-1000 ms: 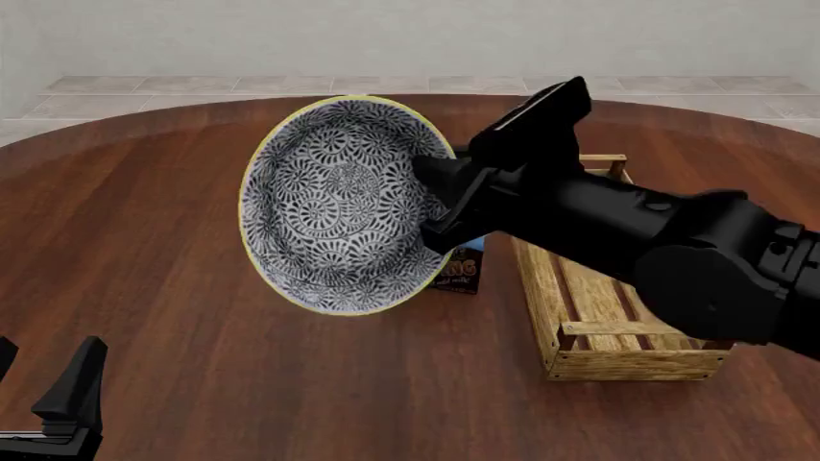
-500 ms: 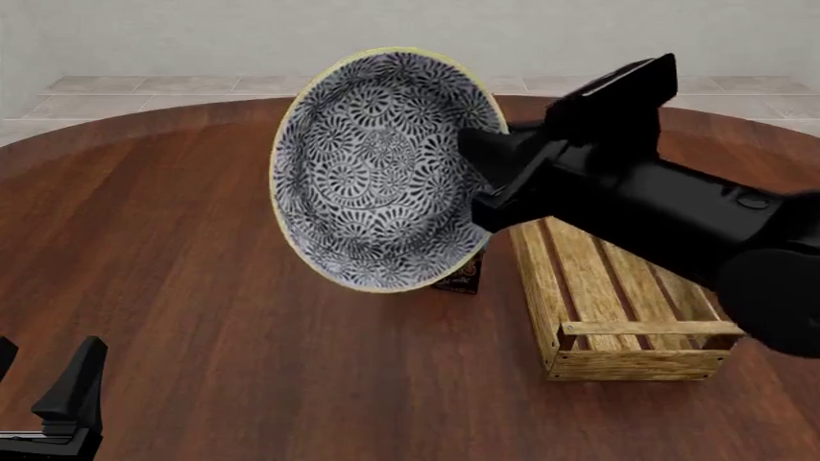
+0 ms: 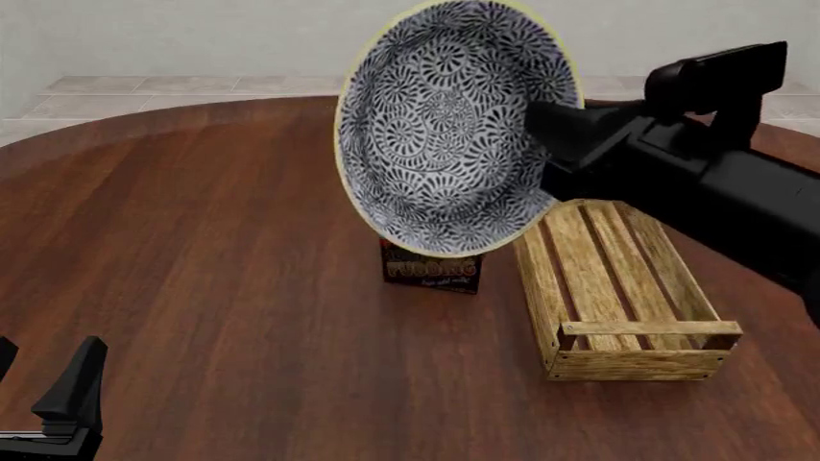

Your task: Pick up the bowl on the left and put it in the tray.

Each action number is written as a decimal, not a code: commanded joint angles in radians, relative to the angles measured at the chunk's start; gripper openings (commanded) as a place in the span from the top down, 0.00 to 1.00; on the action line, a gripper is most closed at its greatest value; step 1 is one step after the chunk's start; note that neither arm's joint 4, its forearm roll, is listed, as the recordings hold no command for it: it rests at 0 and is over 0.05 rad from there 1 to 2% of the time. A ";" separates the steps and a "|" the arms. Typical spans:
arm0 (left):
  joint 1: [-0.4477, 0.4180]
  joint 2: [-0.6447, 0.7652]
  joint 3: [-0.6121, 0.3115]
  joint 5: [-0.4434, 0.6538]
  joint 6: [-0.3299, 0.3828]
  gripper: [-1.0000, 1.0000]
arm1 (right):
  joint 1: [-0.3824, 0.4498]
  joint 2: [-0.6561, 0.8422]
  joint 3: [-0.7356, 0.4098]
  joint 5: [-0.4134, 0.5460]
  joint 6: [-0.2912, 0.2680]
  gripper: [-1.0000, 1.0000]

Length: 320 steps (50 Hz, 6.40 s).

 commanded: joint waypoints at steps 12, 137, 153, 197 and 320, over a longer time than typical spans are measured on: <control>0.000 0.000 0.000 0.000 0.000 0.00 | -0.088 -0.072 0.033 0.001 0.096 1.00; 0.000 0.000 0.000 0.000 0.000 0.00 | -0.459 0.035 0.133 0.104 0.504 1.00; 0.000 0.000 0.000 0.000 0.000 0.00 | -0.466 0.098 0.147 0.086 0.560 1.00; 0.000 0.000 0.000 0.000 0.000 0.00 | -0.537 0.163 0.251 -0.019 0.675 1.00; 0.000 0.000 0.000 0.000 0.000 0.00 | -0.620 0.533 0.268 -0.288 0.759 1.00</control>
